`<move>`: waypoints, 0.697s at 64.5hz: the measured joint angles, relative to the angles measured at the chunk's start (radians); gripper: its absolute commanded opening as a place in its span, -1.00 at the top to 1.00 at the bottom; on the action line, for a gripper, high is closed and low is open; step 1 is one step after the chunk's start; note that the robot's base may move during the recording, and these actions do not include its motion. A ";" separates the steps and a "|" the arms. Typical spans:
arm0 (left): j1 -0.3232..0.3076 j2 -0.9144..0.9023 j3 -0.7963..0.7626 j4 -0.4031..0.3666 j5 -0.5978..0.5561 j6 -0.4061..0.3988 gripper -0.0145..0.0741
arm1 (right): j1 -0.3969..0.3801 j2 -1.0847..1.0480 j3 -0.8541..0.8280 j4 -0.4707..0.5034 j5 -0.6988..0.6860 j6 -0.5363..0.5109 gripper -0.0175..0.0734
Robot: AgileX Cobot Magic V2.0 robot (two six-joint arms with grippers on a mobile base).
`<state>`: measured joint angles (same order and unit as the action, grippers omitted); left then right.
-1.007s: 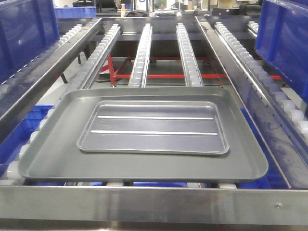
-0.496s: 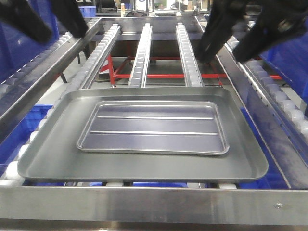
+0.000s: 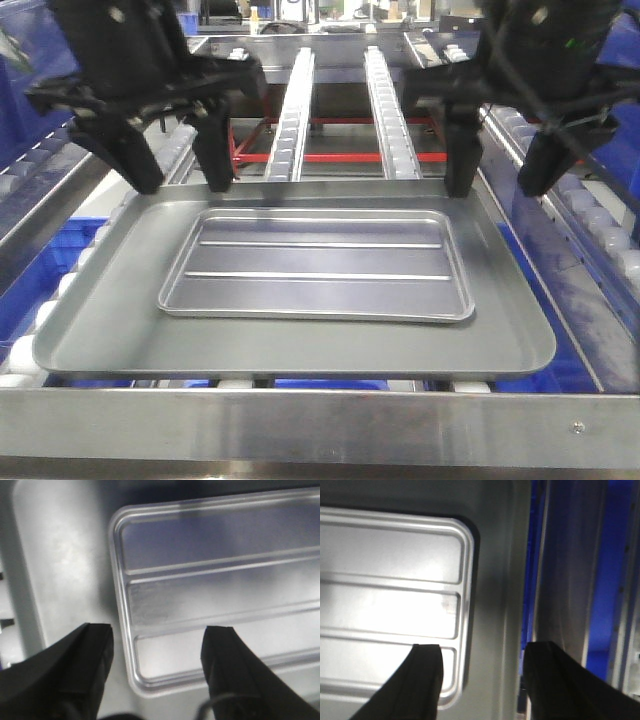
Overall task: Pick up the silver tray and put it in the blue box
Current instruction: 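Lower both grippers to opposite short edges of the silver tray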
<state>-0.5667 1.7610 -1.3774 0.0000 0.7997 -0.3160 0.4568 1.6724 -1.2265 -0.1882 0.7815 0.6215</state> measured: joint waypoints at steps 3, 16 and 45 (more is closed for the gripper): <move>0.000 0.012 -0.003 0.008 0.000 -0.002 -0.01 | 0.002 0.015 -0.007 -0.004 -0.002 0.018 -0.41; 0.000 0.061 -0.008 0.039 -0.004 -0.050 -0.02 | 0.011 0.078 -0.041 -0.008 -0.017 0.034 -0.41; 0.000 0.134 -0.008 0.061 -0.047 -0.056 -0.01 | 0.011 0.179 -0.054 -0.009 -0.043 0.036 -0.41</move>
<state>-0.5667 1.8954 -1.3856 0.0606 0.7527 -0.3722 0.4677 1.8515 -1.2804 -0.1972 0.7387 0.6578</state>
